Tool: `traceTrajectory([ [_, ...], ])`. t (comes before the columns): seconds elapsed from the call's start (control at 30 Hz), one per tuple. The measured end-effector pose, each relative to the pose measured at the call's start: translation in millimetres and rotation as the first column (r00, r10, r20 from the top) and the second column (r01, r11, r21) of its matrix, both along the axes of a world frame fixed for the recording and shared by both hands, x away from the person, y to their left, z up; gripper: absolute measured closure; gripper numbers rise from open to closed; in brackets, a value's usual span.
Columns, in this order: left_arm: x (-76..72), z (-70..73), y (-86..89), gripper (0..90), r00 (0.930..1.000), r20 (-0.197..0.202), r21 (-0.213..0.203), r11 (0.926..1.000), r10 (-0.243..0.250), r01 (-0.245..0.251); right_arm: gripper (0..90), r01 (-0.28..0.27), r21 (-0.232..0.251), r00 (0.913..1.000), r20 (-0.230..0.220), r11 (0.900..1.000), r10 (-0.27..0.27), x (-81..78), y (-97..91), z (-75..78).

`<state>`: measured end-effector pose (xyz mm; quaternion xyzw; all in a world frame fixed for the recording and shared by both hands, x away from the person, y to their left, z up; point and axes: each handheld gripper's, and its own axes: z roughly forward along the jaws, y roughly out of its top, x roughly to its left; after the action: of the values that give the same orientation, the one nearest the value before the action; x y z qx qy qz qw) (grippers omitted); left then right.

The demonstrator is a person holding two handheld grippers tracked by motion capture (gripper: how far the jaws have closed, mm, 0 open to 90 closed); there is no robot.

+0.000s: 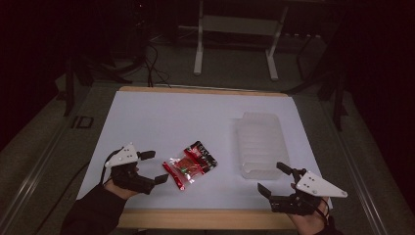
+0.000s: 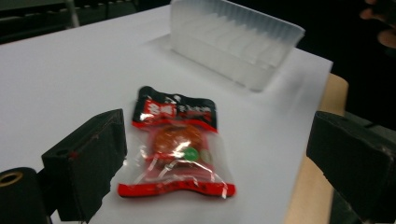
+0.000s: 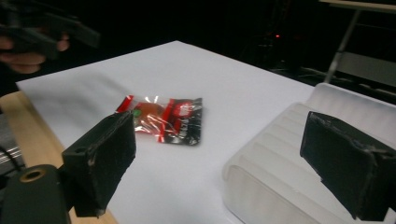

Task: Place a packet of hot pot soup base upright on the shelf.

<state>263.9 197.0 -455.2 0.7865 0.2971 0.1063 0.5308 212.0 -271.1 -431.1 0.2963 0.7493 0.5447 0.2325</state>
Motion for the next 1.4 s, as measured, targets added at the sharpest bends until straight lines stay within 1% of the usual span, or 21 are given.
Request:
traceTrajectory([
  [0.03,6.6,0.5,-1.3,5.9,1.0000,-0.006,0.000,1.0000,0.002,-0.002,11.1,-0.008,-0.001,0.9999,-0.010,1.0000,0.008,0.4,0.9,-0.3],
  [0.1,9.1,0.7,-2.0,6.4,1.0000,-0.007,0.002,1.0000,0.005,-0.005,13.0,-0.018,-0.006,0.9998,-0.007,0.9998,0.018,0.0,1.1,-0.2],
  [0.17,15.8,0.7,-5.0,6.9,0.9999,-0.012,0.012,0.9999,0.000,0.000,13.0,-0.024,-0.012,0.9997,-0.001,0.9996,0.024,-0.5,1.5,-0.2],
  [0.2,22.3,0.4,-8.8,6.9,0.9999,-0.016,0.021,0.9997,-0.006,0.007,13.2,-0.022,-0.012,0.9998,0.000,0.9997,0.022,-0.8,1.4,-0.2],
  [0.23,22.3,0.4,-8.8,6.9,0.9999,-0.016,0.021,0.9997,-0.006,0.007,13.2,-0.022,-0.012,0.9998,0.000,0.9997,0.022,-0.8,1.4,-0.2],
  [0.3,32.4,-1.0,-13.8,8.8,0.9998,-0.019,0.029,0.9996,-0.006,0.007,13.3,-0.028,-0.005,0.9996,-0.010,0.9996,0.028,0.0,1.1,-0.7],
  [0.33,32.4,-1.0,-13.8,8.9,0.9998,-0.019,0.029,0.9996,-0.006,0.007,13.3,-0.028,-0.005,0.9996,-0.010,0.9996,0.028,0.0,1.1,-0.7],
  [0.37,40.5,-2.0,-17.0,9.0,0.9996,-0.025,0.040,0.9991,-0.007,0.008,13.3,-0.033,-0.008,0.9993,-0.015,0.9994,0.033,0.4,1.4,-1.3],
  [0.4,40.5,-2.0,-17.0,9.1,0.9996,-0.025,0.040,0.9991,-0.007,0.008,13.3,-0.033,-0.008,0.9993,-0.015,0.9994,0.033,0.4,1.4,-1.3],
  [0.5,52.2,-3.7,-21.8,11.1,0.9993,-0.036,0.049,0.9987,-0.013,0.014,13.4,-0.039,-0.004,0.9991,-0.017,0.9992,0.039,0.2,1.4,-1.2],
  [0.53,52.2,-3.7,-21.8,12.3,0.9993,-0.036,0.049,0.9987,-0.013,0.014,13.4,-0.039,-0.004,0.9991,-0.017,0.9992,0.039,0.2,1.4,-1.2],
  [0.67,65.8,-6.7,-28.7,14.3,0.9988,-0.042,0.066,0.9975,-0.023,0.026,13.5,-0.043,0.000,0.9988,-0.023,0.9991,0.043,0.6,1.2,-1.9],
  [0.73,70.7,-7.8,-31.9,15.9,0.9988,-0.037,0.069,0.9970,-0.032,0.035,13.6,-0.045,-0.005,0.9987,-0.024,0.9990,0.045,0.7,1.5,-2.1],
  [0.77,73.0,-8.6,-33.8,18.4,0.9987,-0.034,0.076,0.9963,-0.038,0.041,13.6,-0.045,-0.006,0.9987,-0.023,0.9990,0.045,0.7,1.9,-2.4],
  [0.83,78.3,-10.5,-38.0,20.1,0.9981,-0.039,0.093,0.9943,-0.049,0.052,13.6,-0.050,-0.012,0.9985,-0.022,0.9987,0.049,1.1,2.4,-3.1],
  [0.9,84.2,-13.0,-41.4,21.6,0.9970,-0.050,0.097,0.9933,-0.058,0.063,13.6,-0.051,-0.012,0.9984,-0.024,0.9986,0.051,1.4,2.7,-3.5],
  [1.13,100.8,-20.0,-55.1,26.8,0.9968,-0.060,0.126,0.9903,-0.052,0.059,13.9,-0.053,-0.007,0.9979,-0.037,0.9986,0.053,2.5,2.2,-4.9],
  [1.17,102.9,-21.3,-57.0,28.4,0.9965,-0.067,0.119,0.9912,-0.049,0.057,13.9,-0.055,-0.008,0.9978,-0.037,0.9985,0.054,2.4,2.2,-4.9],
  [1.2,105.1,-22.3,-58.7,29.6,0.9967,-0.065,0.133,0.9894,-0.049,0.057,13.9,-0.055,-0.007,0.9978,-0.037,0.9985,0.055,2.2,2.4,-4.9],
  [1.27,109.1,-24.7,-62.3,32.3,0.9960,-0.072,0.144,0.9875,-0.053,0.063,14.0,-0.057,-0.009,0.9977,-0.037,0.9983,0.057,2.3,2.7,-5.2],
  [1.4,117.4,-29.5,-68.4,33.6,0.9946,-0.090,0.169,0.9834,-0.051,0.066,14.1,-0.057,-0.010,0.9976,-0.039,0.9983,0.057,2.5,2.9,-5.6],
])
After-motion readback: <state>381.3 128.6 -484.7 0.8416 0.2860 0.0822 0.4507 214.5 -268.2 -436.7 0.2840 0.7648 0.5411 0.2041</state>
